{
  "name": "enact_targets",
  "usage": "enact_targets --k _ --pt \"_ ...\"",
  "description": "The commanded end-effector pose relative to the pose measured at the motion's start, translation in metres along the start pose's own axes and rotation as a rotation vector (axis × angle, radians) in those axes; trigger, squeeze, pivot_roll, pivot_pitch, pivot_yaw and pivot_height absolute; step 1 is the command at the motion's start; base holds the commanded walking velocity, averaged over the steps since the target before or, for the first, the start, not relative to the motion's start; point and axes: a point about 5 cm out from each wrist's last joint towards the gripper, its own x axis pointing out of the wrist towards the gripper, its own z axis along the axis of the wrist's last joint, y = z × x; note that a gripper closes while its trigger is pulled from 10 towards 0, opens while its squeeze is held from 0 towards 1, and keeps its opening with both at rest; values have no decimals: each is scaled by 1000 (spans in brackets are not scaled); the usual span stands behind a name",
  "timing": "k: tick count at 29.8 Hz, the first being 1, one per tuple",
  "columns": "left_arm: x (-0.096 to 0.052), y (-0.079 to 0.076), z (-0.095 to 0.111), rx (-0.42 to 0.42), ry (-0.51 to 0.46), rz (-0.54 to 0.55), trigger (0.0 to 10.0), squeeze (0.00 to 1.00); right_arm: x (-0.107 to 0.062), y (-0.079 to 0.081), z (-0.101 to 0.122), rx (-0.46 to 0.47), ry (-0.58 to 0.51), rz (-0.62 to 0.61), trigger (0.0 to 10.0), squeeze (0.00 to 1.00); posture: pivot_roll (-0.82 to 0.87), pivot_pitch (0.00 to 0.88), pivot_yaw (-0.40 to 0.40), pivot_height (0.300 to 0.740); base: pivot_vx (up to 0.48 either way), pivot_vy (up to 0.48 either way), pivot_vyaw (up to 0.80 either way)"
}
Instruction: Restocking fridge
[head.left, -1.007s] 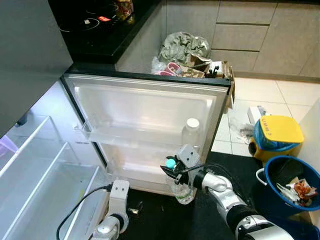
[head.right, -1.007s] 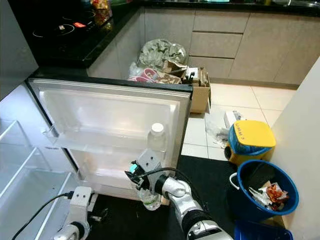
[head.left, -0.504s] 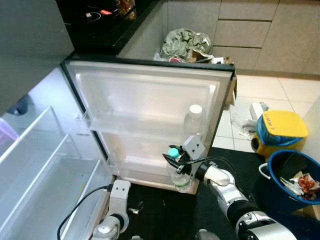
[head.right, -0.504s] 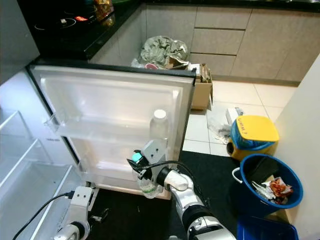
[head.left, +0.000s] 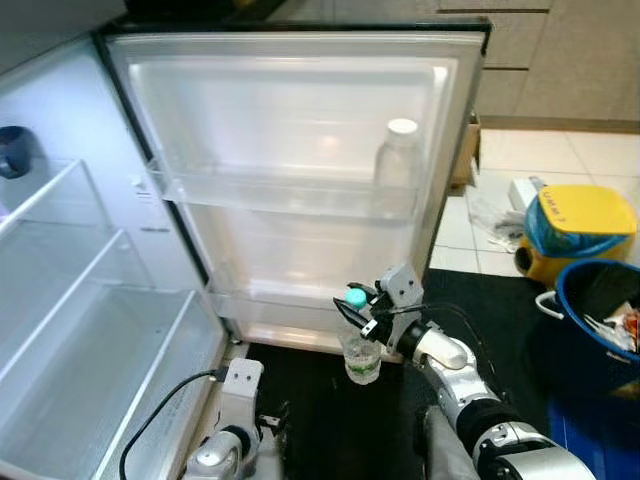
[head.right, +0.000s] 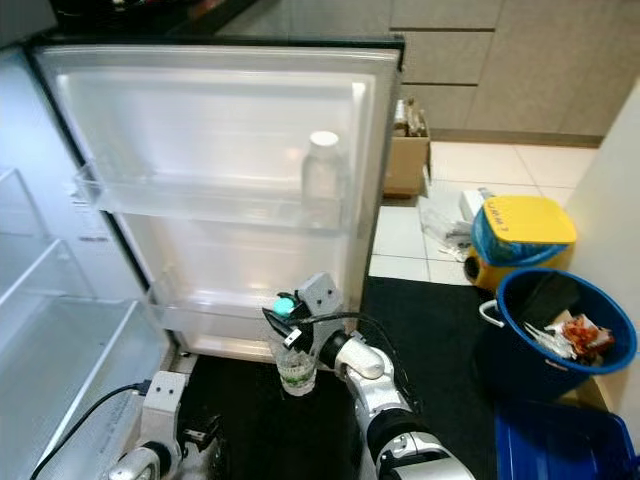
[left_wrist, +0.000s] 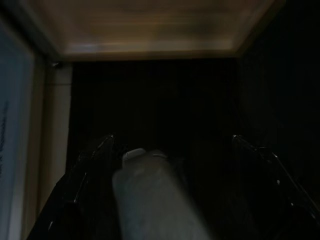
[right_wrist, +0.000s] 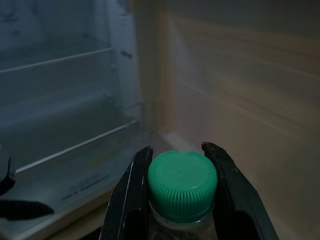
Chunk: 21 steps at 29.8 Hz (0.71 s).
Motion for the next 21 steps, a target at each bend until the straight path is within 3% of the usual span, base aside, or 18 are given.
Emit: enact_targets --k 1,6,9,16,21 --pt "2 4 10 17 -40 -4 10000 0 8 -7 27 -11 -97 1 10000 0 -57 0 20 545 0 0 0" --pt "4 6 22 23 -95 -13 10000 0 9 -15 57 30 -236 51 10000 0 -57 0 20 535 0 0 0" --pt "3 8 21 17 -100 -10 10000 0 9 -18 63 49 -247 61 10000 0 -58 0 21 535 0 0 0" --pt "0 10 16 15 -90 -7 10000 0 9 -20 63 91 -263 64 10000 0 -55 0 23 535 0 0 0" --pt "-3 11 12 12 -94 -9 10000 0 7 -21 64 27 -289 -7 10000 0 -44 11 33 535 0 0 0"
